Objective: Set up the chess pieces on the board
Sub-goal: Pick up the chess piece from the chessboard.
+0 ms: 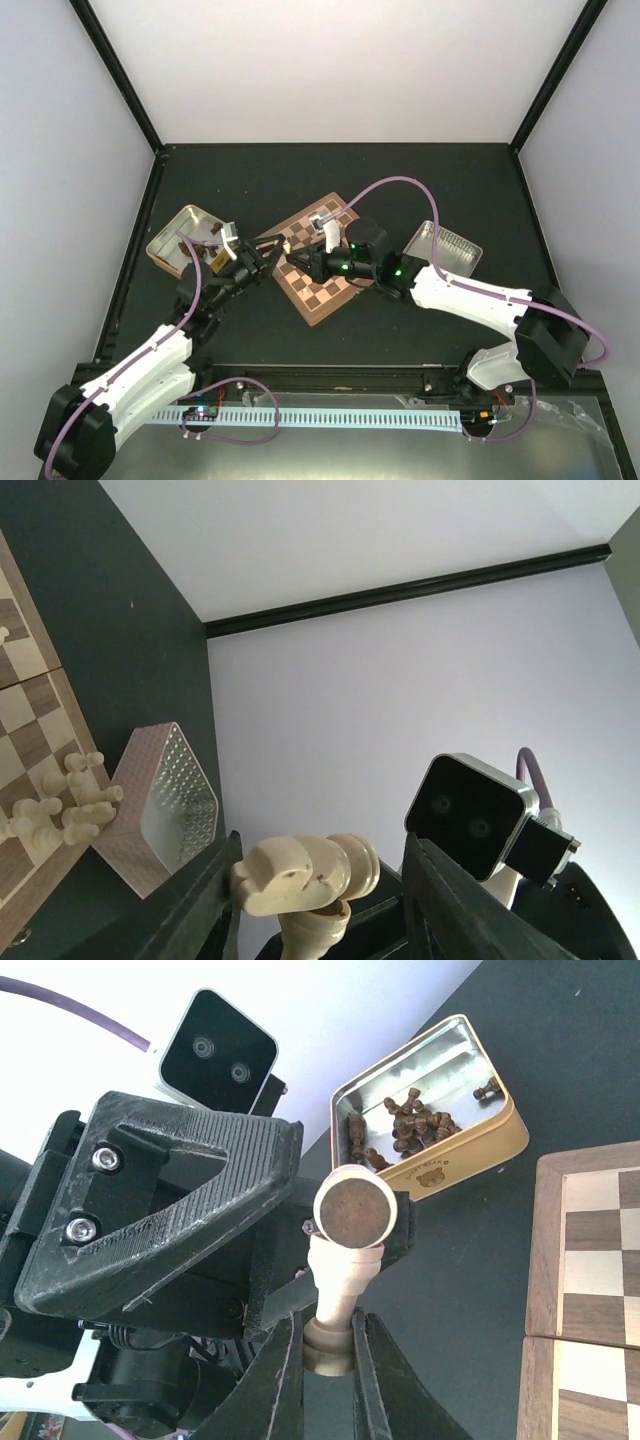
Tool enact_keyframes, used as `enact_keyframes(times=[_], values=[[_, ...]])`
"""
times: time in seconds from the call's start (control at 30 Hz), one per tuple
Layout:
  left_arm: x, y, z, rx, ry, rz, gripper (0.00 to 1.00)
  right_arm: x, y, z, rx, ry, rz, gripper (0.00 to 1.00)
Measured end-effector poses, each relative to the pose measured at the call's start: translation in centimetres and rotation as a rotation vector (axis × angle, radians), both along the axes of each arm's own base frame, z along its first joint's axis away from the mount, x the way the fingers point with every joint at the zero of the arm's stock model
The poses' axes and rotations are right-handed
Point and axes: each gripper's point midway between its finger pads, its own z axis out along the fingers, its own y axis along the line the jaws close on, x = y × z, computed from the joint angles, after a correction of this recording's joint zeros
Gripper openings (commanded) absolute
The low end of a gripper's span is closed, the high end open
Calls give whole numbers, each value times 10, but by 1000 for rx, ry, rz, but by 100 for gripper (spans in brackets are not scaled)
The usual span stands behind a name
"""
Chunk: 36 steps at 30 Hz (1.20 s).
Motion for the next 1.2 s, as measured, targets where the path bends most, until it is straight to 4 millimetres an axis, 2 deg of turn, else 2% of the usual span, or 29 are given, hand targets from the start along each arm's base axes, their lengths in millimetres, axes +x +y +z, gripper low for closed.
enact_keyframes(times=[0.17, 0.5, 0.77, 0.9, 1.03, 1.2], values=[[0, 0, 0, 2, -4, 1, 30, 0, -1, 0, 2, 5, -4, 3], [0, 1, 1, 20, -29, 11, 23, -2, -4, -3, -3, 12, -8, 3], [1, 1, 0, 47, -51, 14, 2, -2, -5, 0, 2, 7, -10, 3], [3, 0, -3, 85, -60, 16, 2, 0, -7, -1, -7, 1, -27, 3], [6, -1, -4, 161, -70, 22, 2, 8, -19, -12, -62, -1, -100, 3], [16, 1, -1, 356, -100, 48, 2, 25, -52, -39, -191, 16, -264, 3]])
